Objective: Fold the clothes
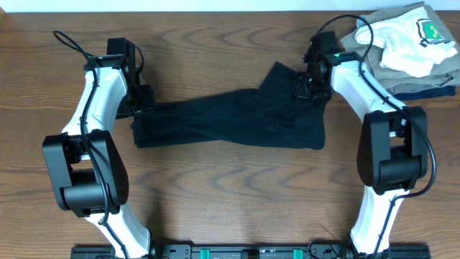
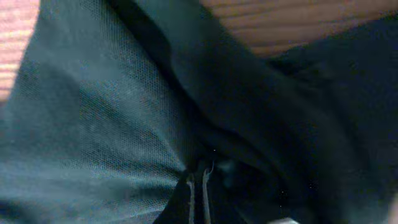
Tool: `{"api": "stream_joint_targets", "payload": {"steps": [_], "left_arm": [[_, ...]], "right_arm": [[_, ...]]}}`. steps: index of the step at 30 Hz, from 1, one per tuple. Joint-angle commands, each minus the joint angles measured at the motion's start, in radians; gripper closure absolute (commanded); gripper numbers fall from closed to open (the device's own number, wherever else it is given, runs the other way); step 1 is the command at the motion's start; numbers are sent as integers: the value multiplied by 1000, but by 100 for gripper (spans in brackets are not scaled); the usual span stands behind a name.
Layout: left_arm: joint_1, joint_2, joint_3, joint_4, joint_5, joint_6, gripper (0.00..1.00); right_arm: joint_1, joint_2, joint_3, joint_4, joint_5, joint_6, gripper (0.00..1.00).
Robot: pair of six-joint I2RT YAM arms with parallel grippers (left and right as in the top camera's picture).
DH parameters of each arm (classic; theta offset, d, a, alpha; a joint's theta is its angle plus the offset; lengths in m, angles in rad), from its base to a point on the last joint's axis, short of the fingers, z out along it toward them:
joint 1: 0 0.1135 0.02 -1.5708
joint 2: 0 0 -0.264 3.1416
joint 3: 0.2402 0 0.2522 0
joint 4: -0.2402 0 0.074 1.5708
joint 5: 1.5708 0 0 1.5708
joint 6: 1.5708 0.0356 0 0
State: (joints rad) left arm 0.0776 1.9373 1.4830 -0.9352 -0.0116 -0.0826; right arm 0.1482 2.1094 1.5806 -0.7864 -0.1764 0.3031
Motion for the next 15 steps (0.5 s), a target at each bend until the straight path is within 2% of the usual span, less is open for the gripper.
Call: {"api": "stream_joint_targets", "payload": {"steps": [1, 8, 15], "left_arm": [[4, -9, -2, -6, -15, -9, 39], [4, -9, -2, -6, -15, -9, 39], [4, -9, -2, -7, -15, -9, 39]], "right_arm": [[-37, -102, 54, -37, -16, -5, 99], [-111, -206, 59, -202, -11, -47, 99], [-143, -218, 59, -374, 33, -76, 99]]}}
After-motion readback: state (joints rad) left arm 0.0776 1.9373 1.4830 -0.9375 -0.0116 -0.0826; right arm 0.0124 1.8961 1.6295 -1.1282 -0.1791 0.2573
